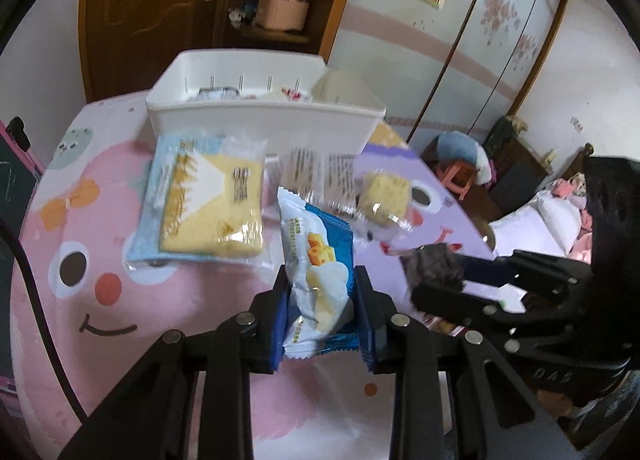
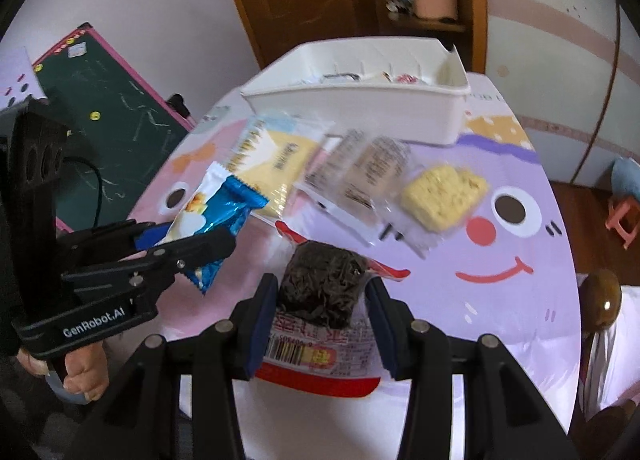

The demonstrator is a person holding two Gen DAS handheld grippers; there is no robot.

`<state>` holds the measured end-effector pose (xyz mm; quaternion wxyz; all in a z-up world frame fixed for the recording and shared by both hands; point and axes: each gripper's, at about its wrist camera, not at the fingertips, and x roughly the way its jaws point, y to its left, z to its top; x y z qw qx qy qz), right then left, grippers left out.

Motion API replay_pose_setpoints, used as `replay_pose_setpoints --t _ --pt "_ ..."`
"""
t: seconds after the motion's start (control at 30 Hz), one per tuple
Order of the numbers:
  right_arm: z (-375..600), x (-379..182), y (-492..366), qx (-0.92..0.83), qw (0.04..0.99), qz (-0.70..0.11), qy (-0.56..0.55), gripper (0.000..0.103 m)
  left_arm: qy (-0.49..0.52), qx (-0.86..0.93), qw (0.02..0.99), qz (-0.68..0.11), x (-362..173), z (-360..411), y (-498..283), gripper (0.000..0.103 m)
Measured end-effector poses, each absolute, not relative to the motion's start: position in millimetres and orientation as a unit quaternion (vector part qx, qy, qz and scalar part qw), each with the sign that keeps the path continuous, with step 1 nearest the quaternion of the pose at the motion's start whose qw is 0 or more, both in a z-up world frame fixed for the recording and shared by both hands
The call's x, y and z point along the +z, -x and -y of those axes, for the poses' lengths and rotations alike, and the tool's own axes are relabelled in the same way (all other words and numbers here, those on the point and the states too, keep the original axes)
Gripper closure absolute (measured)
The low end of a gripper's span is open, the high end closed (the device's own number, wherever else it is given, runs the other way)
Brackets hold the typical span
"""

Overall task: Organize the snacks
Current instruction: 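Carry both snacks over the white basket and open both tools to drop them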

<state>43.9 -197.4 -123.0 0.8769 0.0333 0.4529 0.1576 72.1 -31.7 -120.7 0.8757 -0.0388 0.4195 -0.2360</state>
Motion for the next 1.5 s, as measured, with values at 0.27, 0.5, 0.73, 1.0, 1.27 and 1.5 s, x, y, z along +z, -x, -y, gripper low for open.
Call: replay_pose_setpoints --t 0.27,0.5,0.73,1.0,1.27,1.5 --pt "187.0 -85.2 -53.7 0.162 0.897 -0.411 -0.007 0.058 0.053 -0.243 0.891 -0.380 -72.4 17.5 -79.3 0.076" --pt "195.3 -17.5 -92.7 0.129 0.930 -0.344 0.028 0.058 0.037 -0.226 0.914 -0.336 -8.3 5.3 -116.3 0.076" --pt "206.0 60.5 -143.6 0.075 0.961 -0.260 0.056 0.058 -0.006 -0.188 0.940 -0.285 64.8 5.1 -169.8 0.075" --pt "234.7 116.6 -224.3 0.024 0.973 -0.231 0.011 0.058 -0.036 -0.143 0.949 -0.279 111.3 16.2 -252.7 0.075" --pt "236.1 91.3 -282.8 0.014 0.964 -0.266 -0.004 0.058 -0.013 -0.115 0.937 -0.330 81.7 18.0 -344.2 0.075" --pt "229.0 35.9 -322.9 0.014 0.946 -0.325 -0.004 0.058 -0.031 -0.095 0.920 -0.380 17.0 27.9 -383.0 0.075"
